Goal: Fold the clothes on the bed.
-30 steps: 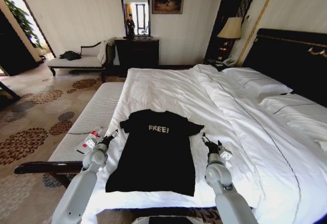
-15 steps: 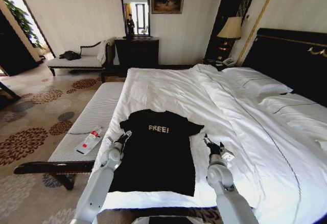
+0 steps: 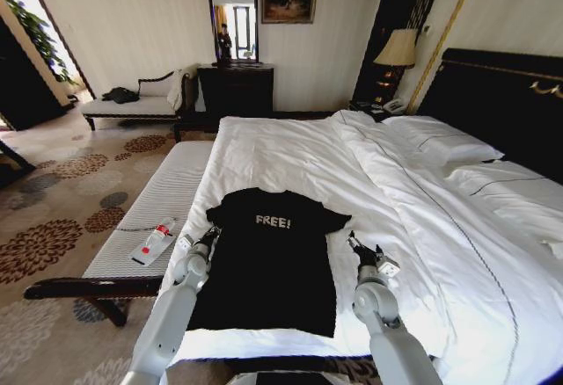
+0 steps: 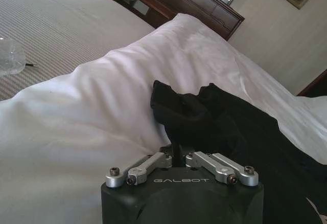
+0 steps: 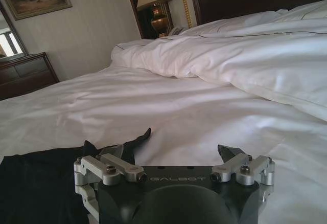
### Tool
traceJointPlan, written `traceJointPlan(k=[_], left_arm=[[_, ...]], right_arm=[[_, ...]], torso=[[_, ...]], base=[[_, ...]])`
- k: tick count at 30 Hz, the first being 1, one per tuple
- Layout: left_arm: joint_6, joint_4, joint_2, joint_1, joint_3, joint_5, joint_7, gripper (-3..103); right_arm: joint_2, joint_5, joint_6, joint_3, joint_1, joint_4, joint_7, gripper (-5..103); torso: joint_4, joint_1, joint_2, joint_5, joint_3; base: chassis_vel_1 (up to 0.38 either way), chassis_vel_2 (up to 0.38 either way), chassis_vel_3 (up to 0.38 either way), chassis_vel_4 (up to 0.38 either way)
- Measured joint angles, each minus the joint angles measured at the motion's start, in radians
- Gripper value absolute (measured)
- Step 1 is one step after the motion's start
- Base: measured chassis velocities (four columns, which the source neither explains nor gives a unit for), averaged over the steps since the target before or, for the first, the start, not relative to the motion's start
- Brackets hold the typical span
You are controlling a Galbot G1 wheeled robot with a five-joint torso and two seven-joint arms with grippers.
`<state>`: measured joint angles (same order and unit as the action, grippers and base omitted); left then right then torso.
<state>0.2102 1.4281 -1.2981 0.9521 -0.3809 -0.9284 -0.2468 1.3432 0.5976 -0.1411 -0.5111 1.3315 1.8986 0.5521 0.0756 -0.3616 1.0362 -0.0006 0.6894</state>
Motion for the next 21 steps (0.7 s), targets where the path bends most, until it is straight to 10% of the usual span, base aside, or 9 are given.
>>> traceJointPlan(k=[21], left_arm=[[-0.001, 0.114, 0.117, 0.063, -0.036, -0.016, -0.006, 0]], right_arm=[[0.005, 0.0, 0.002, 0.0, 0.012, 0.009, 0.003, 100]], torso=[[-0.0005, 0.0, 0.0, -0.0001, 0.0]], base=[[0.0, 0.0, 0.0, 0.0]])
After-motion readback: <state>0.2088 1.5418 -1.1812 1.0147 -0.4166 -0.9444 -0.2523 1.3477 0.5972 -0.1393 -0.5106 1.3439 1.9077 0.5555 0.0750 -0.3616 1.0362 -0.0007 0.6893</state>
